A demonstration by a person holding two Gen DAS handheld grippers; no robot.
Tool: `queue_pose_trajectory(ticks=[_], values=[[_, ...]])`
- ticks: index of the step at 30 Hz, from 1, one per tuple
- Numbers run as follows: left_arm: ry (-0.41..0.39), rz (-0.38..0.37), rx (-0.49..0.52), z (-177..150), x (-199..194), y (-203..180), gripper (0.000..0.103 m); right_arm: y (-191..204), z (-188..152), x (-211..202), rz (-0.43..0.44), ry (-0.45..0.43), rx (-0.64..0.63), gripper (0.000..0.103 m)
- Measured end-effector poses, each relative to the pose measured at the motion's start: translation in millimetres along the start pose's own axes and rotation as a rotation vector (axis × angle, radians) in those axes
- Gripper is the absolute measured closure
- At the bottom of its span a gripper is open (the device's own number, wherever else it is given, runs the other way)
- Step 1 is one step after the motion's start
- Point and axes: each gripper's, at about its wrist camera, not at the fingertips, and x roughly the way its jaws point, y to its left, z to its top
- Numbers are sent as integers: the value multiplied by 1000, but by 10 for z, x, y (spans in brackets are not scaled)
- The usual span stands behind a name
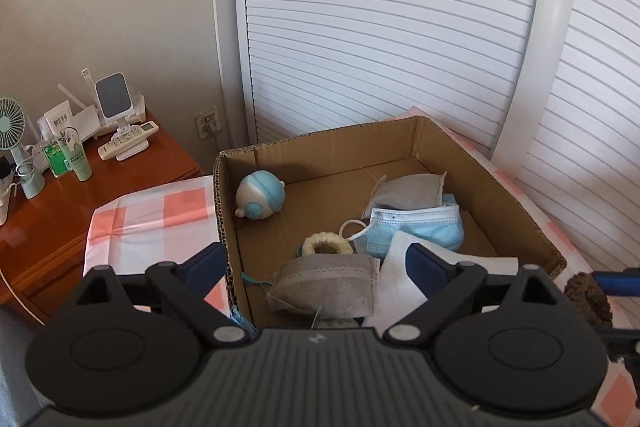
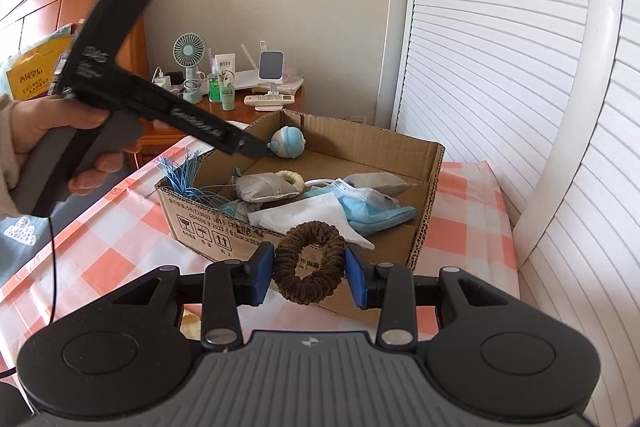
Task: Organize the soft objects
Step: 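Lower the sachet into the box and open the left tool while the right tool carries the scrunchie, then lower the brown scrunchie into the box and open the right tool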
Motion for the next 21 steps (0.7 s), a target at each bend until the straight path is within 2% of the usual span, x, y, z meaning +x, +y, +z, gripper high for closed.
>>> queue_pose_trajectory(ticks=[9, 15, 19, 21], values=[[-29, -24, 56, -232, -543, -175, 1, -65, 256, 174, 16, 28, -2, 60], [-53, -16, -9, -468, -801, -155, 1, -108, 628, 520, 28, 58, -7, 60], [-38, 42, -82, -609, -891, -127, 1, -109, 839, 797, 44, 74, -17, 60], [-46, 99, -119, -689, -944, -118, 1, -103, 947, 940, 51, 82, -30, 60]])
